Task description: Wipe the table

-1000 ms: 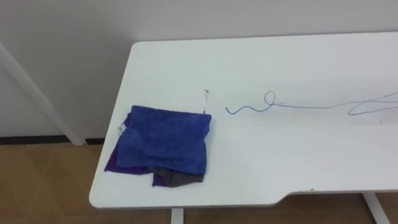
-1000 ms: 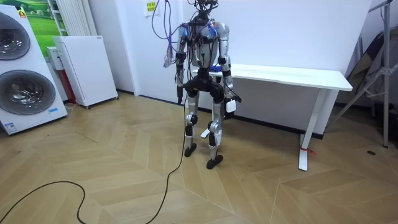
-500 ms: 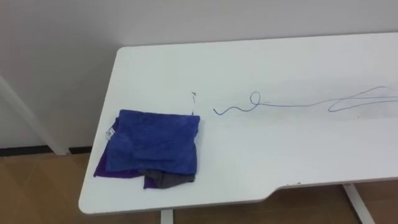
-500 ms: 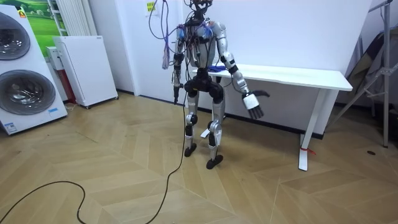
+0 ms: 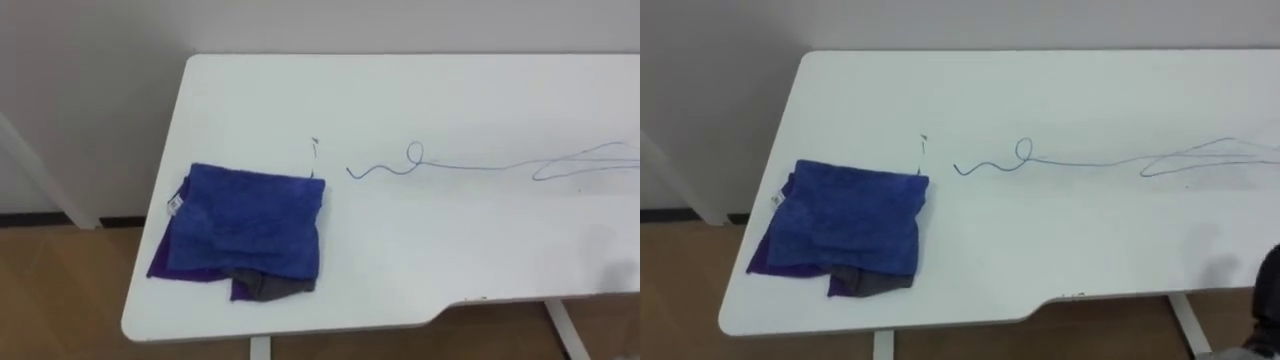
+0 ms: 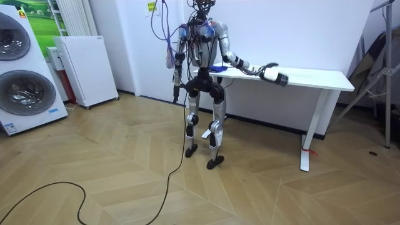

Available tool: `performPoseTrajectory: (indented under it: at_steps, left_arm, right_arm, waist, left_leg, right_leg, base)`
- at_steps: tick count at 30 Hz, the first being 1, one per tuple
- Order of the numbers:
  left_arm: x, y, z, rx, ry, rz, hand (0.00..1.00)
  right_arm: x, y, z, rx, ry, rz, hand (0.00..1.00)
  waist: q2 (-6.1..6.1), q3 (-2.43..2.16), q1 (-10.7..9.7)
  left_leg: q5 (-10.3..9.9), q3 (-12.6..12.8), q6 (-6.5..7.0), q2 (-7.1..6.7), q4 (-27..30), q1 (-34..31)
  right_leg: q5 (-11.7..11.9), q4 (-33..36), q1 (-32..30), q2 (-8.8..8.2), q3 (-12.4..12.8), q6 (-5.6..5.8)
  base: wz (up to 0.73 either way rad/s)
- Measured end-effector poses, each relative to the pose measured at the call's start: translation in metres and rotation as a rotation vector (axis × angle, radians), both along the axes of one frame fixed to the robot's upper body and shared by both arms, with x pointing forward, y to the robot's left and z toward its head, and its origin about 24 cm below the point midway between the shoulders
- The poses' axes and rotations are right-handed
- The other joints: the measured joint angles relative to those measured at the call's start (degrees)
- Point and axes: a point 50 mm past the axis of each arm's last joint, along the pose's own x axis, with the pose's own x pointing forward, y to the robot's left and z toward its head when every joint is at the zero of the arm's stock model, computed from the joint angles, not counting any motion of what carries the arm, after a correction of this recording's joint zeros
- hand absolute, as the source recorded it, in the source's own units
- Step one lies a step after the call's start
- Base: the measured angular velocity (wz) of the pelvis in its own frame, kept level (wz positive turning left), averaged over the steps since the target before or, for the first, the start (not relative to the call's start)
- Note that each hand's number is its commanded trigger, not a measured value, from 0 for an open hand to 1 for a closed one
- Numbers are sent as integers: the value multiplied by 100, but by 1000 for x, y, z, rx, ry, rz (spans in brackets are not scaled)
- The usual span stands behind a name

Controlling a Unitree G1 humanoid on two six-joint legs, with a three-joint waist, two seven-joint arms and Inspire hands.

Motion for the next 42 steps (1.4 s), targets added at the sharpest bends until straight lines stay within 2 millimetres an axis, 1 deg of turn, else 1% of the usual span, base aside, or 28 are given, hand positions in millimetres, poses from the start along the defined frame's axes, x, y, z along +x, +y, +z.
performPoseTrajectory:
  at_steps: [1, 2, 3, 4, 5, 6, 7, 8, 9, 10, 12, 13, 14, 15, 17, 19, 20, 22, 23, 25, 26, 27, 29, 33, 34, 36, 40, 42]
  left_arm:
    - [7, 1, 1, 8, -15, -17, 0]
    - [14, 1, 1, 8, -34, -29, 0]
    - [17, 0, 1, 7, -42, -34, 0]
    - [20, -1, 1, 9, -55, -46, 0]
    - [21, 0, 1, 12, -61, -49, 0]
    - [20, 0, 1, 12, -57, -53, 0]
    - [20, -2, 0, 8, -49, -73, 0]
    - [16, -6, -1, -3, -31, -91, 0]
    - [15, -8, -2, -9, -24, -100, 0]
    - [15, -10, -2, -16, -20, -115, 0]
    - [14, -12, -3, -20, -18, -114, 0]
    - [15, -12, -3, -21, -18, -116, 0]
    - [15, -14, -4, -25, -15, -126, 0]
    - [15, -15, -4, -28, -15, -129, 0]
    - [15, -16, -4, -29, -10, -153, 0]
    - [15, -16, -4, -27, -5, -170, 0]
    - [16, -16, -4, -26, -6, -176, 0]
    - [19, -16, -4, -25, -9, -191, 0]
    - [20, -16, -4, -26, -11, -193, 0]
    - [22, -17, -4, -28, -15, -201, 0]
    - [25, -19, -5, -30, -21, -213, 0]
    - [26, -19, -5, -31, -23, -215, 0]
    - [32, -22, -5, -34, -34, -233, 0]
    - [40, -23, -5, -33, -67, -236, 0]
    - [40, -23, -5, -33, -70, -232, 0]
    - [40, -22, -5, -30, -67, -233, 0]
    - [37, -22, -5, -36, -53, -254, 0]
    - [32, -22, -5, -39, -34, -264, 0]
  right_arm:
    - [16, 11, 25, -112, -68, 91, 0]
    - [29, 20, 44, -219, -116, 174, 0]
    - [35, 25, 51, -267, -134, 215, 0]
    - [42, 34, 62, -337, -160, 277, 0]
    - [46, 43, 68, -378, -175, 318, 0]
    - [48, 47, 70, -394, -180, 339, 0]
    - [53, 55, 72, -415, -184, 384, 0]
    - [57, 62, 73, -426, -183, 424, 0]
    - [58, 64, 73, -436, -181, 437, 0]
    - [60, 68, 73, -455, -170, 461, 0]
    - [64, 78, 72, -468, -153, 516, 0]
    - [66, 84, 70, -465, -145, 553, 0]
    - [68, 91, 69, -461, -138, 592, 0]
    - [69, 95, 69, -462, -133, 613, 0]
    - [71, 109, 69, -502, -108, 695, 0]
    - [72, 119, 70, -562, -87, 749, 0]
    - [74, 125, 72, -589, -81, 783, 0]
    - [76, 132, 73, -603, -74, 826, 0]
    - [76, 138, 72, -598, -66, 858, 0]
    - [75, 148, 68, -600, -49, 910, 0]
    - [75, 155, 65, -610, -33, 949, 0]
    - [75, 158, 64, -613, -27, 966, 0]
    - [73, 169, 59, -604, -7, 1027, 0]
    - [71, 182, 54, -645, 29, 1100, 0]
    - [70, 185, 53, -659, 45, 1123, 0]
    - [68, 193, 49, -686, 68, 1162, 0]
    - [64, 205, 40, -742, 120, 1230, 0]
    - [62, 211, 38, -756, 135, 1260, 0]
  waist:
    - [-8, 4, 36]
    - [-58, 12, 95]
    - [-90, 10, 127]
    - [-114, 5, 223]
    - [-212, 4, 306]
    - [-255, 9, 370]
    - [-324, 29, 416]
    - [-342, 24, 433]
    - [-338, 24, 456]
    - [-317, 34, 551]
    - [-263, 55, 659]
    - [-210, 52, 729]
    - [-153, 26, 750]
    - [-116, 18, 776]
    - [-39, -6, 865]
    - [-40, -3, 894]
    - [-72, 16, 931]
    - [-141, 33, 970]
    - [-187, 33, 1022]
    - [-234, 66, 1031]
    - [-255, 67, 1056]
    - [-265, 66, 1072]
    - [-272, 62, 1177]
    - [-208, 94, 1302]
    - [-184, 92, 1327]
    - [-178, 84, 1341]
    - [-272, 59, 1356]
    - [-279, 69, 1361]
  left_leg:
    - [2, -27, -1, 9, 13, 3]
    - [2, -56, -1, 10, 31, 12]
    - [2, -78, -1, 9, 45, 14]
    - [2, -126, -1, 8, 61, 10]
    - [1, -190, -2, 8, 60, -3]
    - [0, -214, -3, 9, 61, -10]
    - [-2, -269, -4, 8, 76, -20]
    - [-3, -360, -2, 3, 103, -52]
    - [-4, -393, 0, -1, 120, -81]
    - [-4, -424, 2, -12, 131, -107]
    - [-3, -461, 3, -15, 136, -113]
    - [-3, -479, 3, -14, 129, -109]
    - [-3, -504, 3, -15, 123, -110]
    - [-2, -507, 3, -17, 115, -110]
    - [3, -550, 1, -18, 113, -119]
    - [6, -598, -2, -18, 113, -116]
    - [7, -654, -3, -23, 112, -118]
    - [7, -688, -3, -27, 112, -126]
    - [7, -712, -3, -34, 114, -135]
    - [7, -738, -3, -43, 113, -129]
    - [7, -742, -3, -45, 113, -134]
    - [7, -742, -3, -46, 113, -141]
    - [6, -742, -3, -56, 121, -179]
    - [6, -755, -3, -55, 138, -194]
    - [7, -754, -3, -55, 139, -194]
    - [7, -770, -3, -55, 137, -193]
    - [7, -818, -3, -59, 141, -189]
    - [7, -841, -3, -61, 146, -181]
  right_leg:
    - [0, 1, 16, 8, -15, 0]
    - [0, -3, 44, 8, -48, -1]
    - [1, -11, 56, 8, -63, -2]
    - [1, -19, 66, 6, -119, -2]
    - [1, -21, 100, 8, -184, -2]
    - [1, -20, 125, 10, -211, -2]
    - [5, -23, 162, 9, -294, -5]
    - [27, -22, 187, 10, -370, 10]
    - [36, -22, 186, 10, -388, 13]
    - [40, -26, 165, 5, -410, 14]
    - [40, -28, 165, 3, -479, 14]
    - [40, -29, 175, 7, -484, 14]
    - [40, -29, 185, 7, -509, 14]
    - [40, -29, 187, 5, -525, 14]
    - [40, -28, 193, 4, -588, 15]
    - [39, -29, 211, 8, -602, 16]
    - [39, -29, 219, 10, -610, 16]
    - [39, -34, 213, 10, -629, 16]
    - [39, -37, 247, 8, -631, 16]
    - [39, -45, 271, 4, -623, 16]
    - [39, -51, 272, 3, -624, 16]
    - [39, -60, 268, 3, -623, 16]
    - [39, -138, 273, 6, -625, 16]
    - [39, -138, 270, 11, -624, 16]
    - [39, -138, 268, 10, -627, 16]
    - [39, -138, 277, 11, -640, 16]
    - [39, -137, 308, 13, -688, 16]
    - [39, -144, 335, 16, -697, 16]
  base:
    - [5]
    - [13]
    - [19]
    - [23]
    - [24]
    - [24]
    - [29]
    - [32]
    - [28]
    - [17]
    - [9]
    - [9]
    - [9]
    - [8]
    - [8]
    - [13]
    - [14]
    - [13]
    - [12]
    - [10]
    - [6]
    - [0]
    - [0]
    - [1]
    - [0]
    - [2]
    - [7]
    - [8]
